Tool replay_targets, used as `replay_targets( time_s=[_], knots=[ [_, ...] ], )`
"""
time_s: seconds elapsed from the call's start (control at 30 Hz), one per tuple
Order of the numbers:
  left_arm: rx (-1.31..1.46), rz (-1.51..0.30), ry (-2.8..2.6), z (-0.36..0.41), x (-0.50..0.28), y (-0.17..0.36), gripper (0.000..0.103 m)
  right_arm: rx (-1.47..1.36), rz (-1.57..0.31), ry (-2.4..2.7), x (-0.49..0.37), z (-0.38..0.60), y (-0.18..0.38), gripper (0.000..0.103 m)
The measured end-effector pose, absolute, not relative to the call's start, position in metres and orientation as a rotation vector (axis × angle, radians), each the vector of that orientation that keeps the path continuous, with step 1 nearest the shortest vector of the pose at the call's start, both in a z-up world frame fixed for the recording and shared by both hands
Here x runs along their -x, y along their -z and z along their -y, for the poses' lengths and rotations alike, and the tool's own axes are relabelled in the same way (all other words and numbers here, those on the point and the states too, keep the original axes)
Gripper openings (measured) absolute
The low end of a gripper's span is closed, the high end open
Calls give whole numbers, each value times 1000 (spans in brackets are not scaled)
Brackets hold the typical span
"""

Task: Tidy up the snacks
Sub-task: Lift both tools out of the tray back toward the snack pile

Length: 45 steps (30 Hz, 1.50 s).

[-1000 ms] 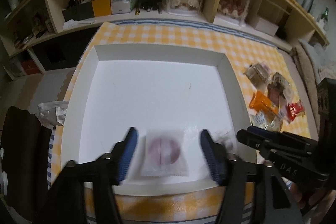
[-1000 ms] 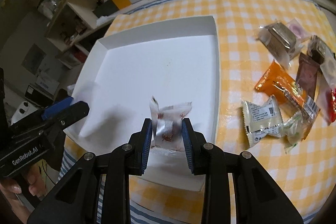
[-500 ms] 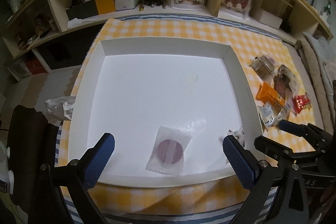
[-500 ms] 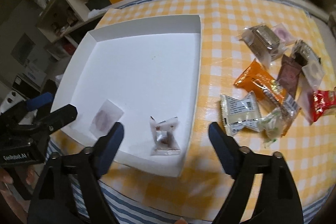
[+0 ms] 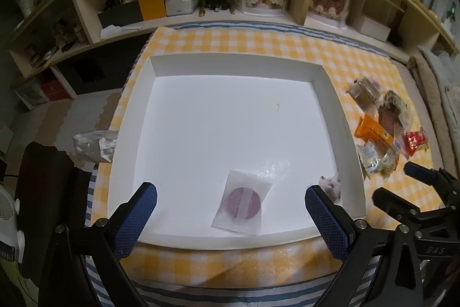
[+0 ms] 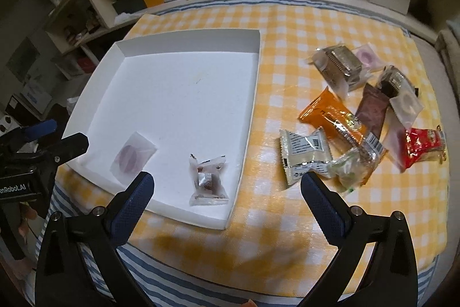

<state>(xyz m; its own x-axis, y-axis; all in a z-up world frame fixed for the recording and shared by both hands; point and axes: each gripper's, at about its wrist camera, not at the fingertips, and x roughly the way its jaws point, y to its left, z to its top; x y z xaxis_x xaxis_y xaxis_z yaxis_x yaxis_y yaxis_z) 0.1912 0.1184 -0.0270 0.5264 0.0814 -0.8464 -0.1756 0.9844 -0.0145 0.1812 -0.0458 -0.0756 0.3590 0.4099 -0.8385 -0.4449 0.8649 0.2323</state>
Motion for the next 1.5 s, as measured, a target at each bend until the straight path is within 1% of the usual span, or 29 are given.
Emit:
replay_targets(
  time_s=[0.37, 0.63, 0.8, 1.03, 1.3, 1.5],
  knots=[
    [110, -865, -139, -109, -159, -12, 103, 7, -955, -513, -176, 82, 29, 103],
    [110, -788, -78, -88, -137, -35, 103, -47, -868, -435, -176, 131, -4, 103],
    [118, -759, -46, -74, -135, -38, 103, -92, -842, -375, -180, 163, -14, 103],
    [101, -749, 23, -45, -146, -28, 103, -146, -857, -293, -192, 203, -5, 103],
    [111, -777, 101, -10, -185, -7, 103, -190, -895, -219, -212, 235, 20, 103],
    [140, -802, 185, 24, -208, 15, 103, -336, -961, -131, -235, 274, 49, 103]
  ],
)
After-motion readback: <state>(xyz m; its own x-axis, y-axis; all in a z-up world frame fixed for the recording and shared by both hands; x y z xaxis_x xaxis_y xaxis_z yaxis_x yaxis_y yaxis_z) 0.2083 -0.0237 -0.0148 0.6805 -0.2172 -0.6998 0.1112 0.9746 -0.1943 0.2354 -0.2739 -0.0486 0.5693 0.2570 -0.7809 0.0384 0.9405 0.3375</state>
